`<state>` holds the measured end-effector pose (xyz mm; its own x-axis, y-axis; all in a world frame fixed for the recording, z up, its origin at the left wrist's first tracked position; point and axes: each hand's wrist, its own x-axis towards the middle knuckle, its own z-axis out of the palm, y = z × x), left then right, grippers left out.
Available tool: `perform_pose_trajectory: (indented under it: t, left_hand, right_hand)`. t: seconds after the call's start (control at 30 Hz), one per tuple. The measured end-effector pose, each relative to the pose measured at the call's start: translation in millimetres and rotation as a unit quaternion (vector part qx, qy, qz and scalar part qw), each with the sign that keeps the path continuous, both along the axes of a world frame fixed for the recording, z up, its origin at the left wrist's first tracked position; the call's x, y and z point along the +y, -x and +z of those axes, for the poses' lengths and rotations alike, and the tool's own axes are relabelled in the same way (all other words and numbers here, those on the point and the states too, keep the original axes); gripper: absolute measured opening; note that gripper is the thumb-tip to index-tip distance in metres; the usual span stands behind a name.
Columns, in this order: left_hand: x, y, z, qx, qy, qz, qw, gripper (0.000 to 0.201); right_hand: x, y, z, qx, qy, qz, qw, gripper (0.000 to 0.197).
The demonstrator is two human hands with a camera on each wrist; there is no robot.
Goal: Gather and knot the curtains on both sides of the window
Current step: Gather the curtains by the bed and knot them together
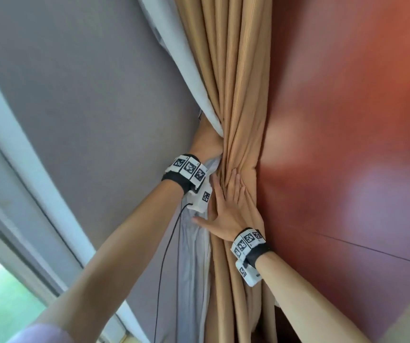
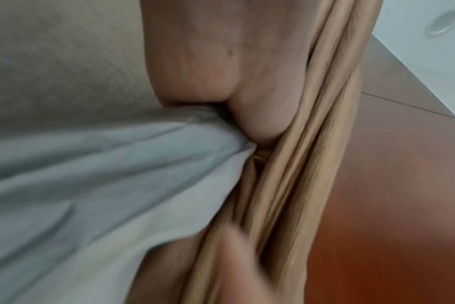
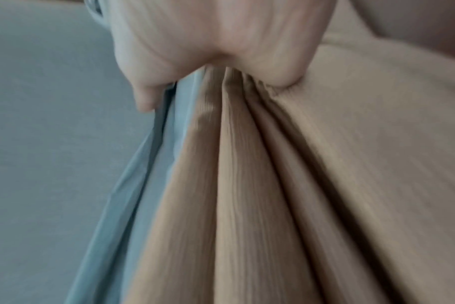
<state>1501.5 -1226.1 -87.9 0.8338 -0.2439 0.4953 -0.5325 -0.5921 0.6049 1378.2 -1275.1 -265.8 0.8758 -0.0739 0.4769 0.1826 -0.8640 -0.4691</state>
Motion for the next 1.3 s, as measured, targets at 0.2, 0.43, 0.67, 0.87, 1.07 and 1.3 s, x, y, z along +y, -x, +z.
perform_pose_trajectory:
  t: [0.2,0.43,0.67,0.87,1.07,1.3]
  left_hand:
    - [33,57,-42,-0.058,0.036,-0.049,0.996,0.049]
    - [95,161,-61,-0.043,0.181,-0.132,0.974,0.075]
    - [175,285,-74,-0.092,0.247,-0.068,0.962,0.087]
    - [225,350,-60,0.018,0.211,-0.093,0.973,0.101]
    - [256,360,-31,0.025,0.144,-0.096,0.985,0.123]
    - [288,363,-22,0.013,0.157,0.023,0.987,0.05]
  right_hand:
    - [-31,74,25,-0.121,-0.304,-0.002,0.945,0.112]
    - [-40,138,45,-0.143,-0.297,0.003,0.944,0.107]
    - [35,228,52,-0.248,-0.269,0.048,0.93,0.101]
    - [116,256,62,-0.11,-0.345,0.179,0.915,0.095]
    - [163,255,69,-0.126,-0.26,0.153,0.945,0.031]
    - [221,287,63,-0.018,-0.277,0.206,0.938,0.041]
